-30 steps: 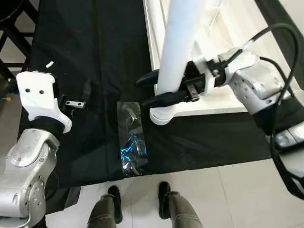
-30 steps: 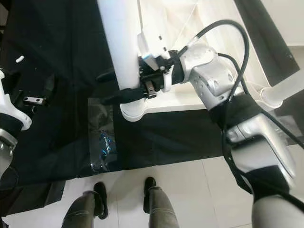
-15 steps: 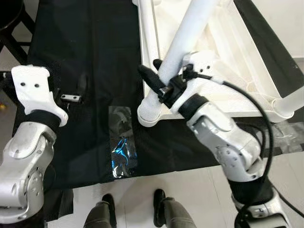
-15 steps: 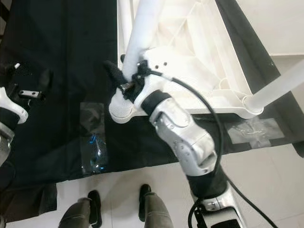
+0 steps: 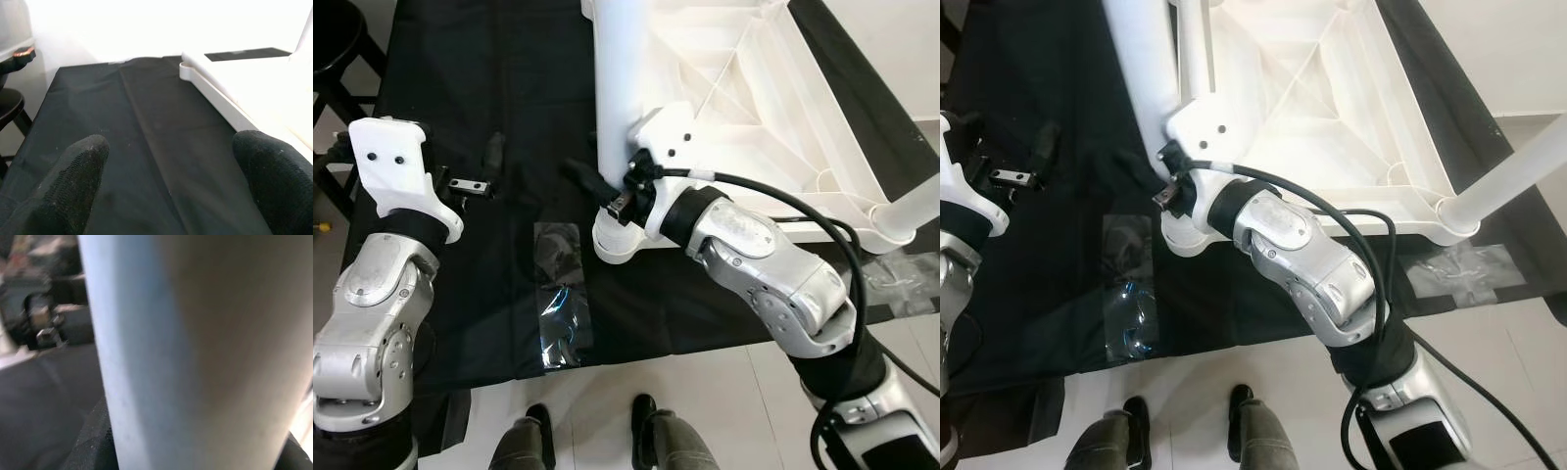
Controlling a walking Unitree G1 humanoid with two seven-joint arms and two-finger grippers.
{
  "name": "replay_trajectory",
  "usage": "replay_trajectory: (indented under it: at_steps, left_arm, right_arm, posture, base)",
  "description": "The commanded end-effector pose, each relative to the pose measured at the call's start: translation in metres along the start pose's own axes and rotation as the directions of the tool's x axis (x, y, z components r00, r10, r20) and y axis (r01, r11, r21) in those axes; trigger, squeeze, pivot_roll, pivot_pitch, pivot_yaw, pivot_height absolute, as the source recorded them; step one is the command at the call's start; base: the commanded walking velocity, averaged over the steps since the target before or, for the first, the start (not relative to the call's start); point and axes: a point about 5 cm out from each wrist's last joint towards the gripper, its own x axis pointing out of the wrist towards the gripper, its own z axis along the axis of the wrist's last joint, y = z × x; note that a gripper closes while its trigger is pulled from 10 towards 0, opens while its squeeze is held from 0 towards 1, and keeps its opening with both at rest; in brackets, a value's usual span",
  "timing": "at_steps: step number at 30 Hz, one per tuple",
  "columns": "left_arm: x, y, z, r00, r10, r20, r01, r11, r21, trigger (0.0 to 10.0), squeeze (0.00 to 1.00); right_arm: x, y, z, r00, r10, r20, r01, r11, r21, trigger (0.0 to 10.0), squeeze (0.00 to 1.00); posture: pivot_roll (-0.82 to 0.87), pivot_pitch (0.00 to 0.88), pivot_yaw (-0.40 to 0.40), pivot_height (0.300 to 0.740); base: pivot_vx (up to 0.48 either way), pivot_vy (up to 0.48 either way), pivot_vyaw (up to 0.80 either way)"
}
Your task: Building children table
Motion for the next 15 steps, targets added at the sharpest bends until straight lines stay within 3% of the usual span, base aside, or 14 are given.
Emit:
replay_trajectory:
  at_steps: [1, 10, 13, 15]
  left_arm:
    - [0.000, -0.002, -0.001, 1.000, -0.009, 0.011, 0.009, 1.000, 0.010, 10.0, 0.00]
    - [0.002, 0.002, 0.003, 0.999, -0.014, 0.039, 0.013, 1.000, 0.018, 10.0, 0.00]
    - [0.002, 0.001, 0.003, 0.999, -0.021, 0.043, 0.021, 1.000, 0.017, 10.0, 0.00]
    - [0.003, -0.001, 0.003, 0.998, -0.039, 0.047, 0.039, 0.999, 0.011, 10.0, 0.00]
  right_arm:
    - [-0.001, 0.007, -0.042, 0.981, 0.078, -0.178, -0.069, 0.996, 0.055, 10.0, 0.00]
    - [-0.007, -0.002, -0.033, 0.983, 0.174, -0.053, -0.169, 0.983, 0.074, 10.0, 0.00]
    - [-0.012, 0.002, -0.037, 0.982, 0.187, -0.004, -0.185, 0.974, 0.128, 10.0, 0.00]
    - [-0.017, 0.013, -0.052, 0.983, 0.185, 0.002, -0.182, 0.962, 0.203, 10.0, 0.00]
  posture:
    - [0.01, 0.289, -0.035, 0.740]
    - [0.02, 0.271, -0.041, 0.740]
    - [0.02, 0.261, -0.037, 0.740]
    - [0.02, 0.258, -0.031, 0.740]
  base:
    - [0.000, 0.000, 0.00]
    - [0.000, 0.000, 0.00]
    - [0.000, 0.000, 0.00]
    - [0.000, 0.000, 0.00]
